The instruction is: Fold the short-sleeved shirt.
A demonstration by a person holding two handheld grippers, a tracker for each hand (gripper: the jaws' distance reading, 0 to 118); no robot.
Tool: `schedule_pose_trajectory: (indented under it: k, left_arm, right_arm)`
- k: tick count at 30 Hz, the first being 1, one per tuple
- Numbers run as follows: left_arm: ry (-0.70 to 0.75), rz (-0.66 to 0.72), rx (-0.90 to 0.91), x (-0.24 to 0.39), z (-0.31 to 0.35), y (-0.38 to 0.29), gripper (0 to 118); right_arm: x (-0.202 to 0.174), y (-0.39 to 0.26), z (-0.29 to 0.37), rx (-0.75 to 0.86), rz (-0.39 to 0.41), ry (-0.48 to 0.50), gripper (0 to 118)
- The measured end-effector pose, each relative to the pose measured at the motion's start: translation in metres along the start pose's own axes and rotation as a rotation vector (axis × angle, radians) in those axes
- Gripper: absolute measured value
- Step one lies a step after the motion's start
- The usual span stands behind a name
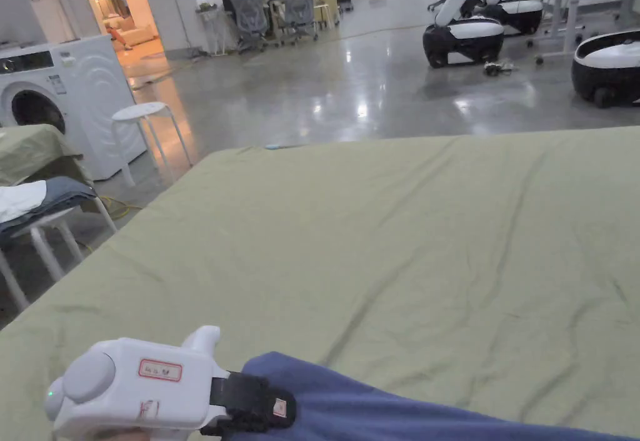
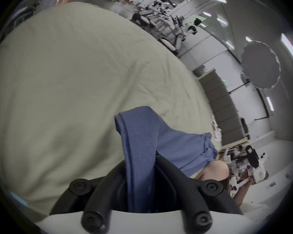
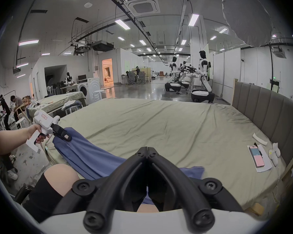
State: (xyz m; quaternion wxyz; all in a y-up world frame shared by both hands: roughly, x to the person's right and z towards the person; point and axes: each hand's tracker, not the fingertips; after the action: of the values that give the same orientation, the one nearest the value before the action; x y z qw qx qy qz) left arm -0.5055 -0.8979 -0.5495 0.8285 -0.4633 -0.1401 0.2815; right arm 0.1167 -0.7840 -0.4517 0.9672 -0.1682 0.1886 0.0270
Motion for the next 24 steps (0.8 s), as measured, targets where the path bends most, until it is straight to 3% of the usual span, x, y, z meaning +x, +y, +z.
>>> schedule_pose_trajectory:
  k: [3, 6, 10, 16, 18, 20, 24]
  left_arm:
    - [0.125, 0.044, -0.039, -0.019, 0.023, 0.017, 2]
    - [0.284, -0.015, -0.095, -0.015, 0.04, 0.027, 2]
    - [0.371, -0.09, -0.092, 0.04, 0.049, 0.032, 2]
    - [0.342, -0.181, -0.166, 0.159, 0.015, 0.026, 2]
    - [0.298, -0.179, -0.215, 0.187, -0.008, 0.021, 2]
    - [0.295, -0.176, -0.252, 0.205, -0.038, 0.017, 2]
    - [0.337, -0.189, -0.301, 0.218, -0.099, 0.005, 2]
  right_arm:
    - [0.006, -0.001, 0.005, 0.02, -0.011, 0.003, 1]
    - [0.012, -0.003, 0.009, 0.035, -0.021, 0.009, 1]
    - [0.018, -0.007, 0.017, 0.055, -0.057, 0.04, 1]
    - [0.019, -0.018, 0.049, 0.11, -0.08, 0.058, 1]
    - [0.024, -0.019, 0.058, 0.07, -0.043, 0.105, 1]
    - [0.026, -0.019, 0.069, 0.095, -0.024, 0.028, 1]
    - [0.033, -0.022, 0.077, 0.114, -0.014, 0.029, 1]
